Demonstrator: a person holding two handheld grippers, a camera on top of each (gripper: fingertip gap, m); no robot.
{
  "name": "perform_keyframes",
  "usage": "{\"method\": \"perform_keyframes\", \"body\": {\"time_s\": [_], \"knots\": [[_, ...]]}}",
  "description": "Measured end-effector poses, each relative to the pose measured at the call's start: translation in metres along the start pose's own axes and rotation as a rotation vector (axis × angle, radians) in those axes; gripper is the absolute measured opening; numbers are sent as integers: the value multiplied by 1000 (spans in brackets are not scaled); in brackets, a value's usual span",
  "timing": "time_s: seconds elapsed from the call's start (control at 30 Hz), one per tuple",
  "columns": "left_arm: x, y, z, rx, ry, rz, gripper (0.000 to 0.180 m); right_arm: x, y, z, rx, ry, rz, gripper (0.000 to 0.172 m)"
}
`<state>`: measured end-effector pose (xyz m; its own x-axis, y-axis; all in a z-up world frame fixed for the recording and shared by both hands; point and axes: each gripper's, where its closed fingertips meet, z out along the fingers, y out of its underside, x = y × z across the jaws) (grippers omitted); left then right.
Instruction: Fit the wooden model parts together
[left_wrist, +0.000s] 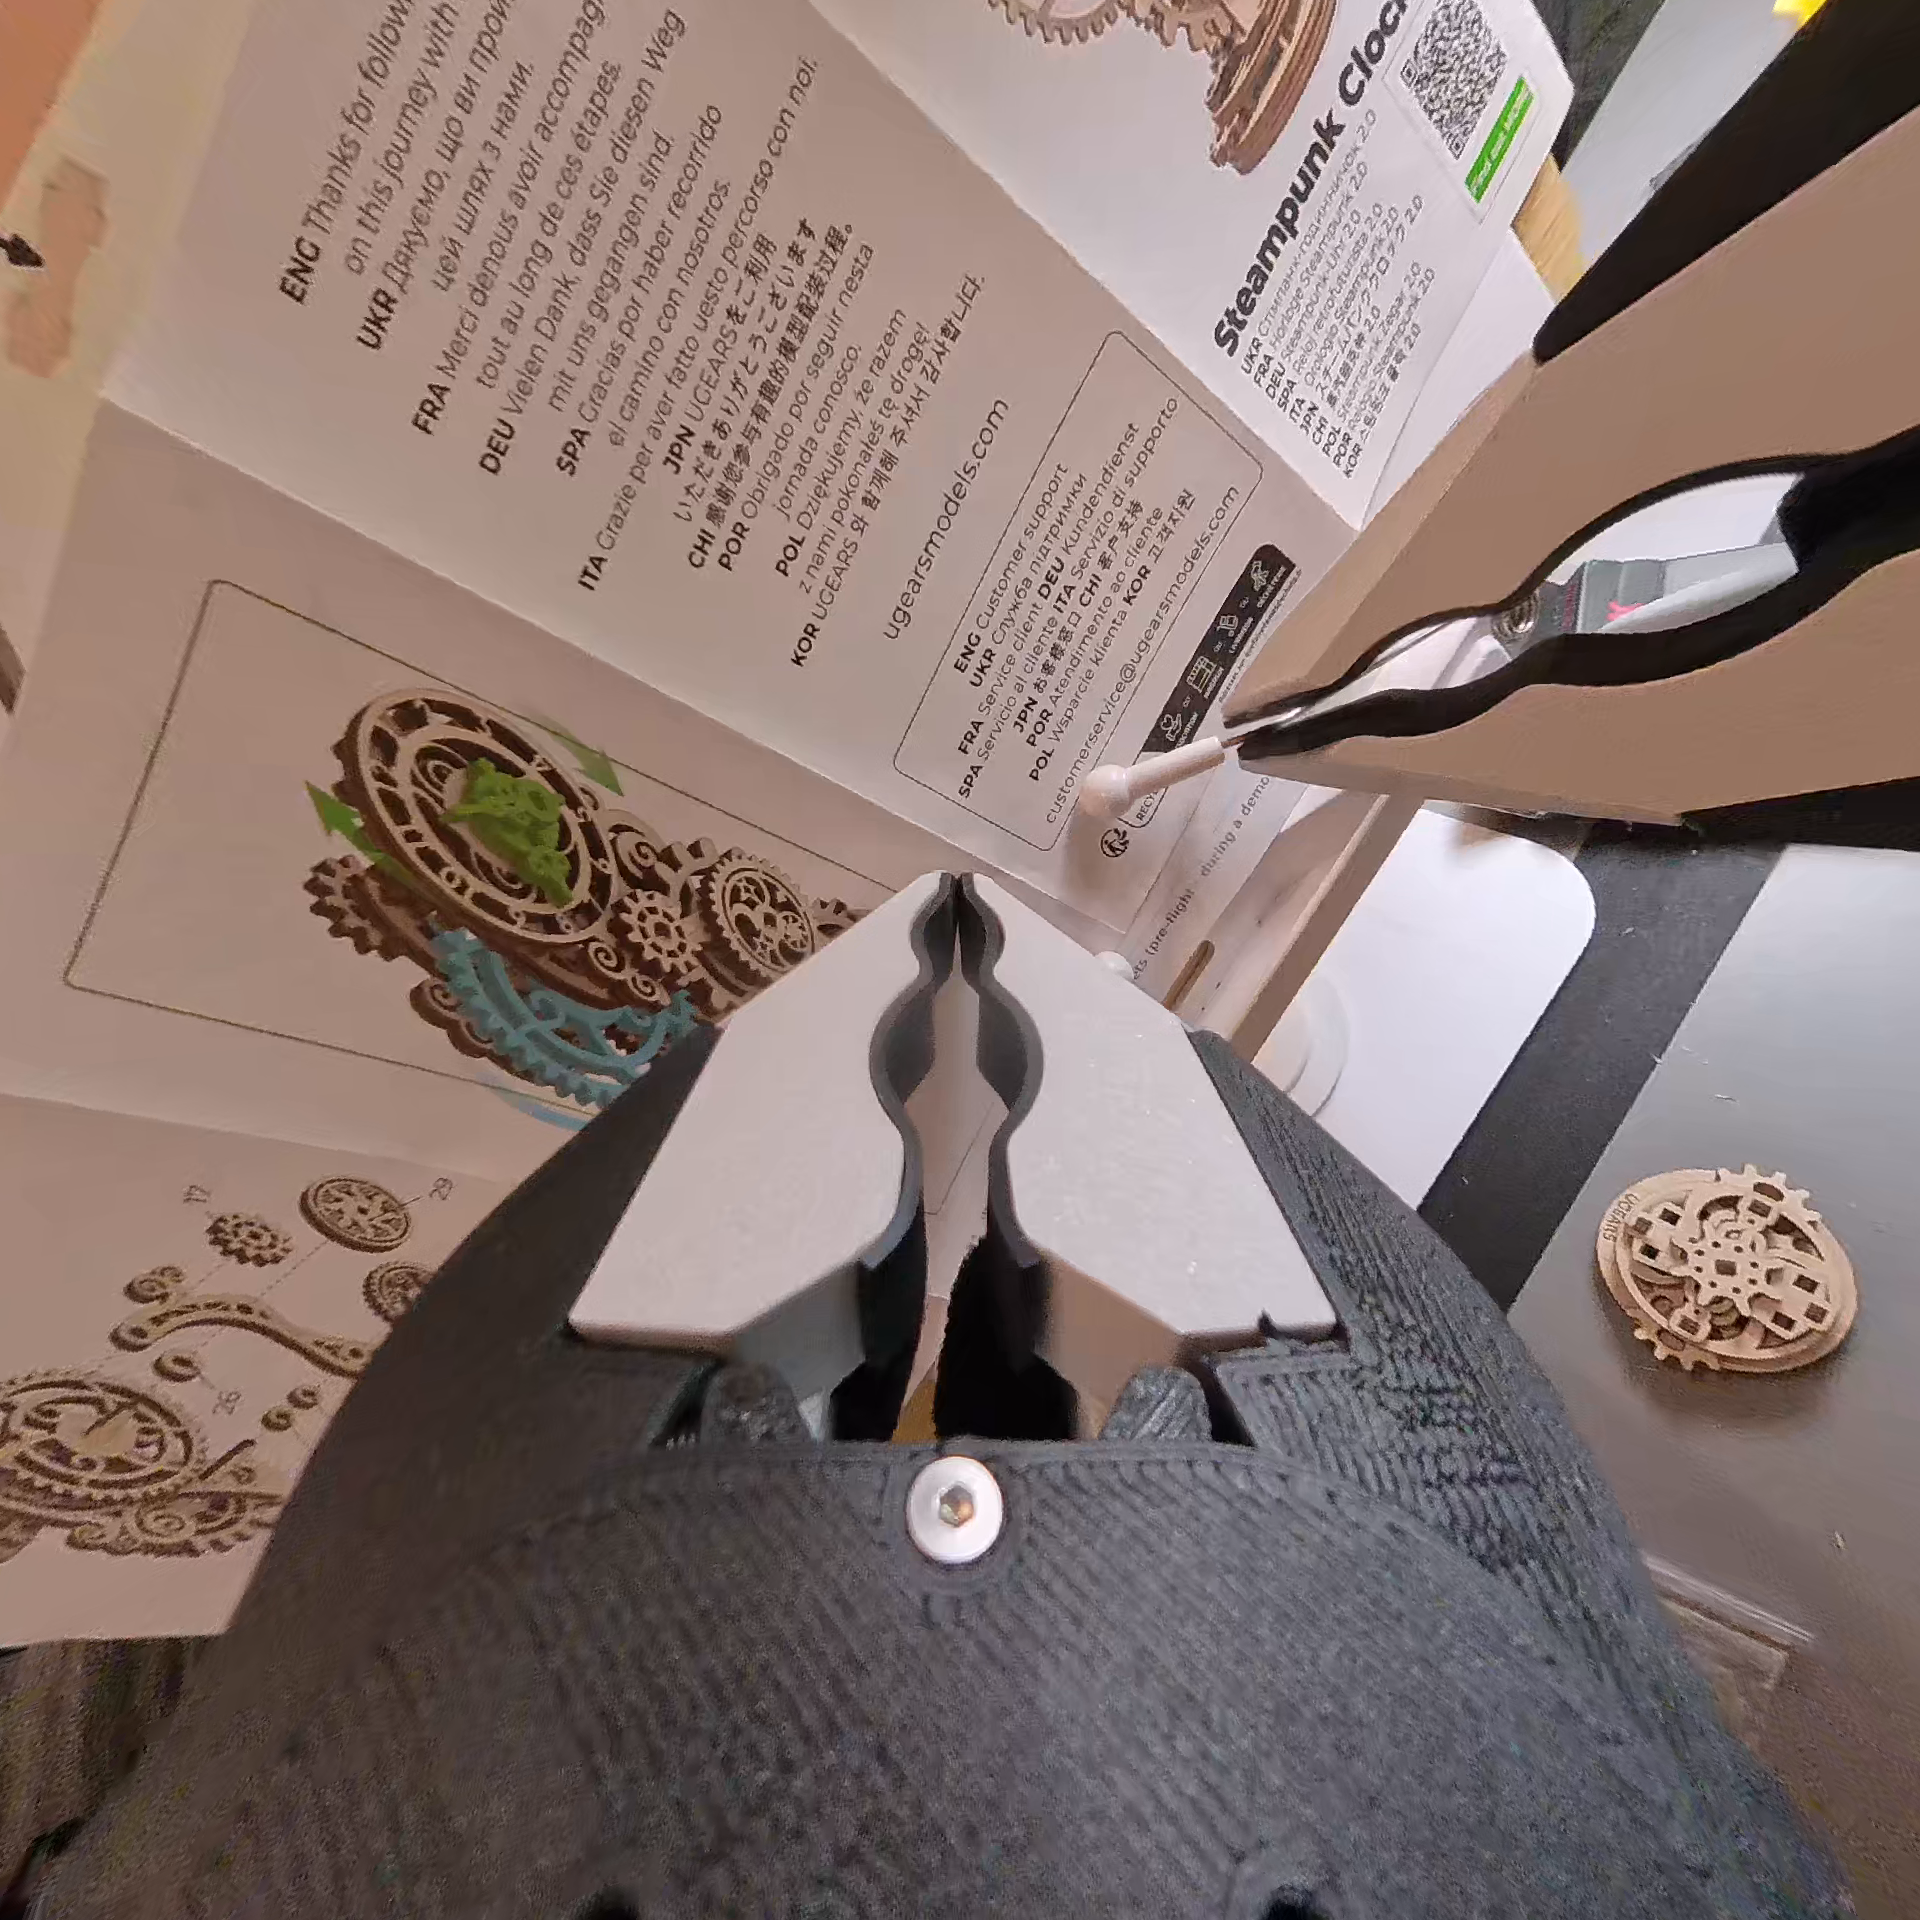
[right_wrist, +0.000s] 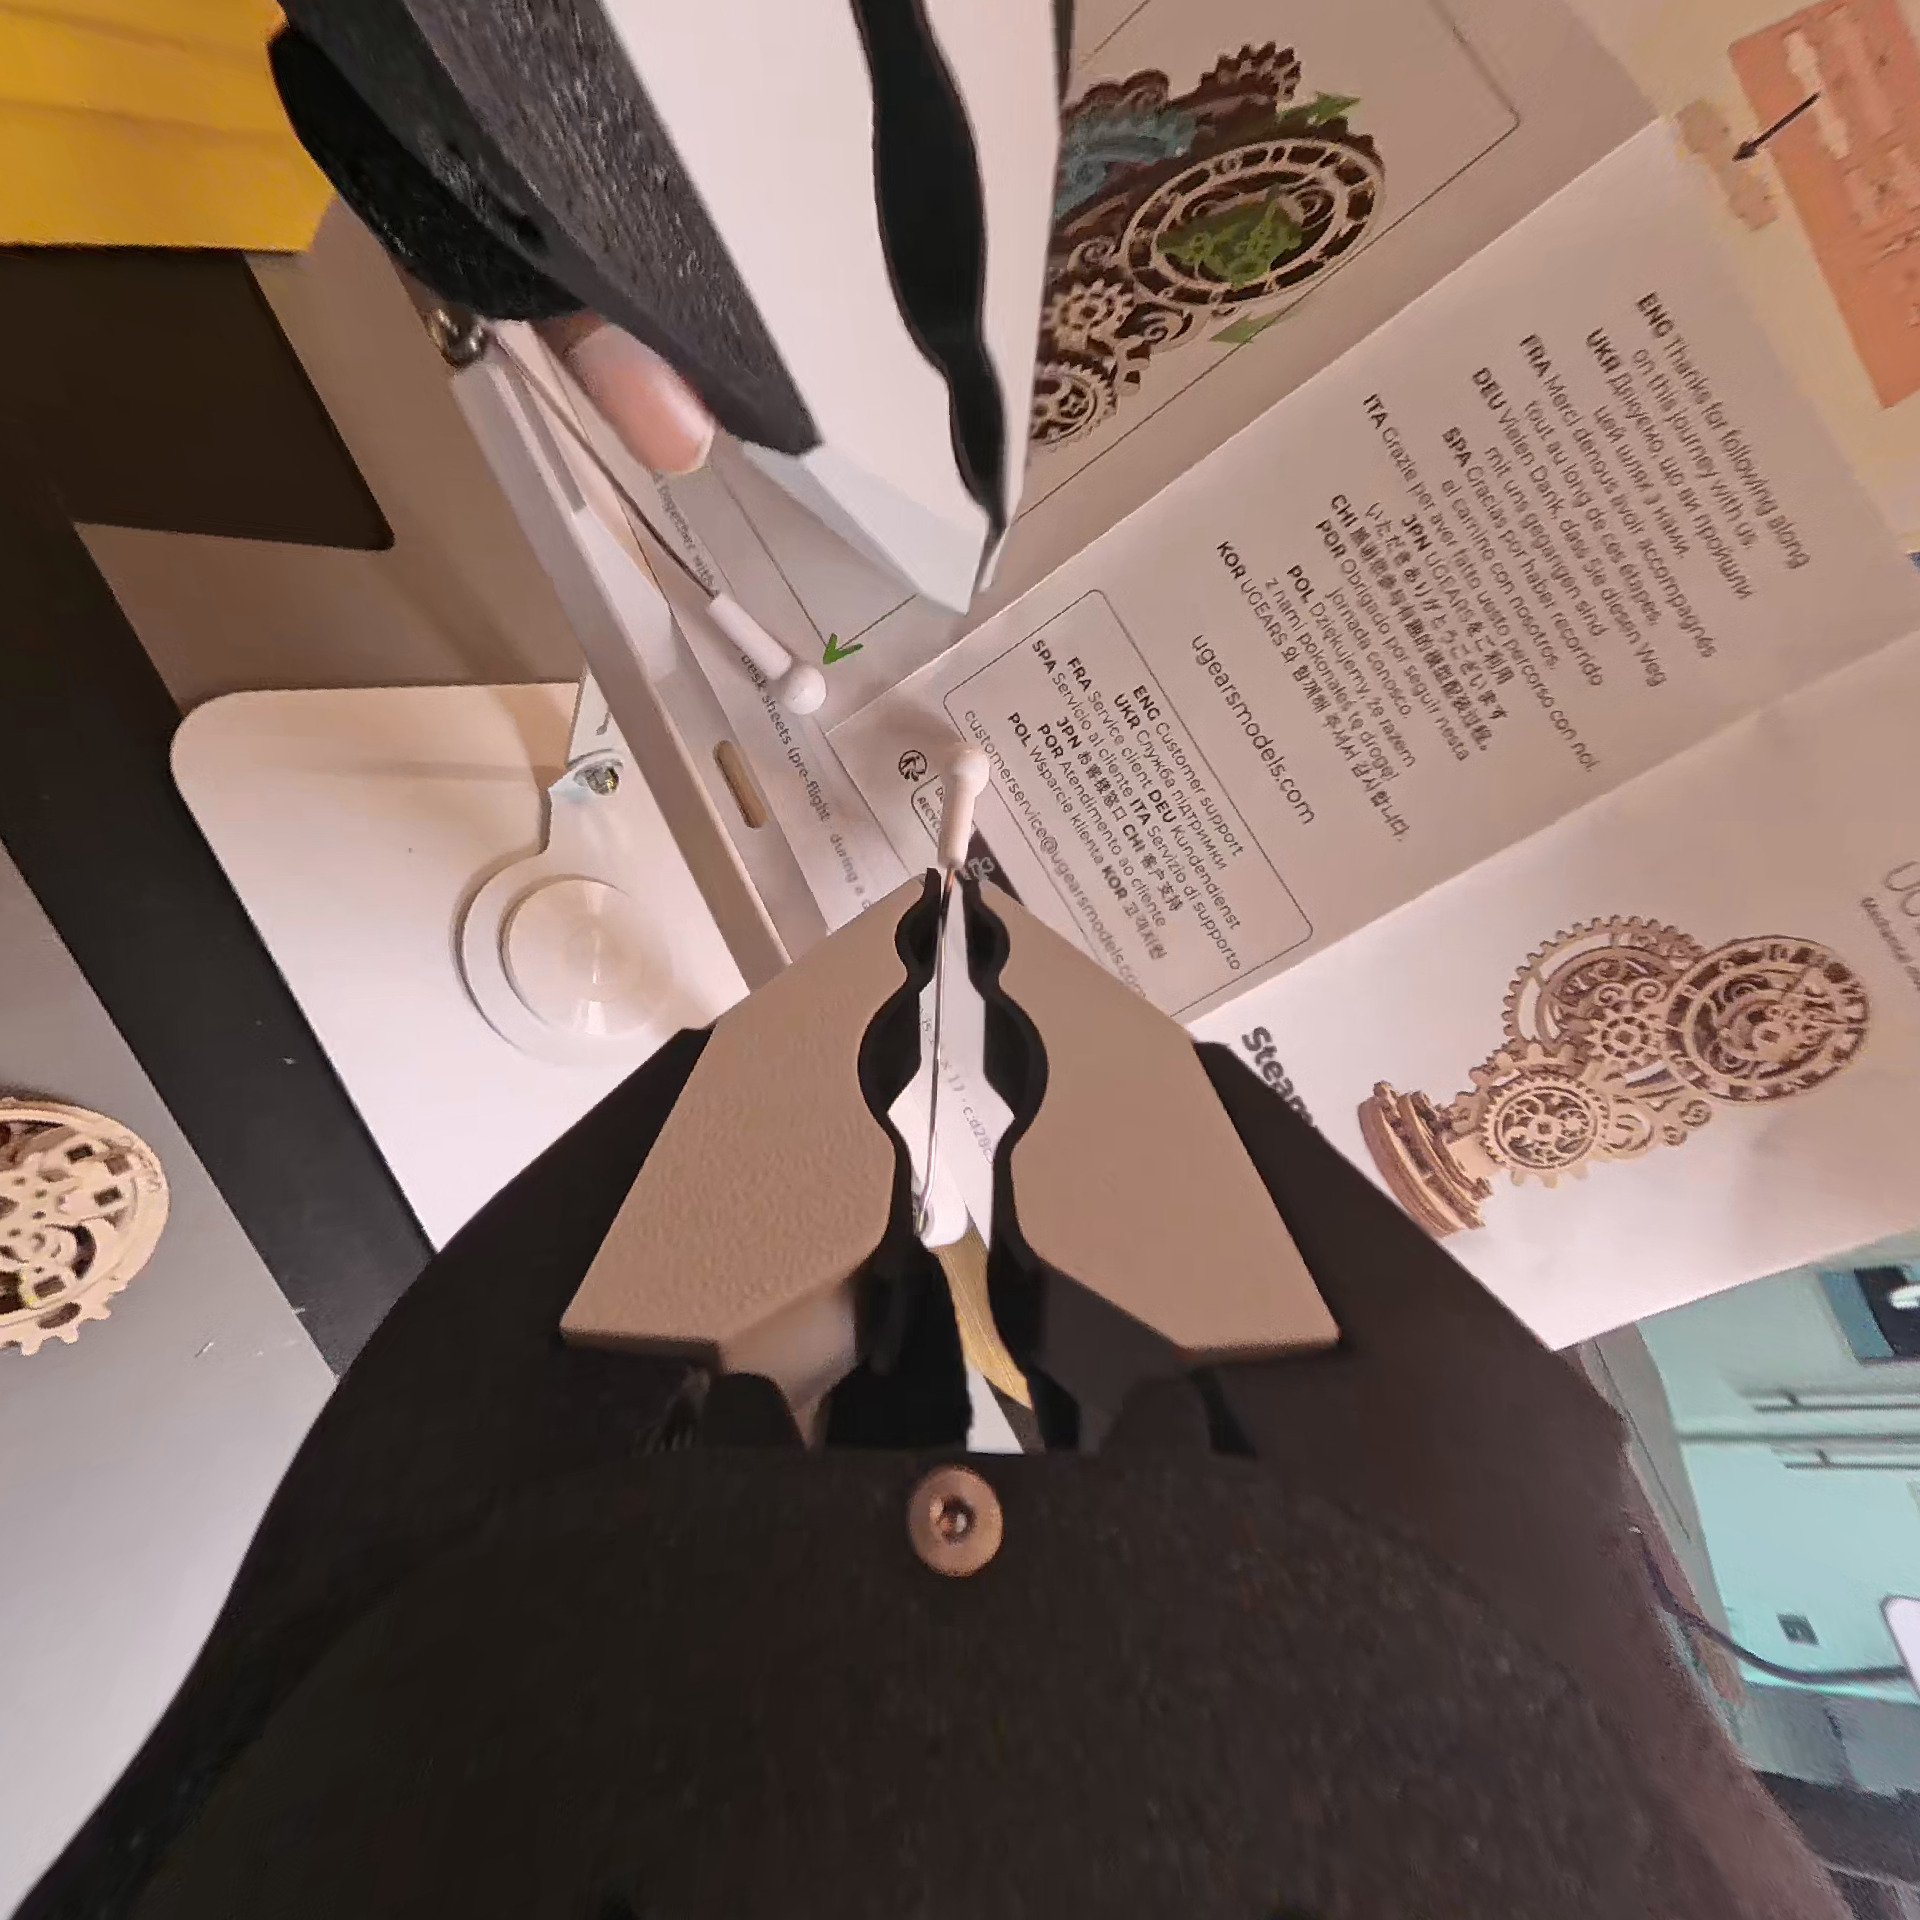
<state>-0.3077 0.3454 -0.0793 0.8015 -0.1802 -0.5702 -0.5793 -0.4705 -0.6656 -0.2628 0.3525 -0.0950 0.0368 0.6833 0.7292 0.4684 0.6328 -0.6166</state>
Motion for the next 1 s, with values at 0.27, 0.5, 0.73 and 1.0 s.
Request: {"method": "perform_keyframes", "body": {"time_s": [0.27, 0.5, 0.73, 1.0], "knots": [[10, 1, -13, 15, 22, 9, 0, 1, -19, 8, -9, -9, -96, 19], [21, 38, -8, -113, 20, 108, 12, 3, -6, 16, -85, -61, -53, 27], [20, 37, -13, -73, 54, 21, 2, -3, -3, 15, -98, -64, 7, 23], [13, 36, -11, -16, 50, -105, 3, -2, 3, 15, -81, -16, 4, 3]]}}
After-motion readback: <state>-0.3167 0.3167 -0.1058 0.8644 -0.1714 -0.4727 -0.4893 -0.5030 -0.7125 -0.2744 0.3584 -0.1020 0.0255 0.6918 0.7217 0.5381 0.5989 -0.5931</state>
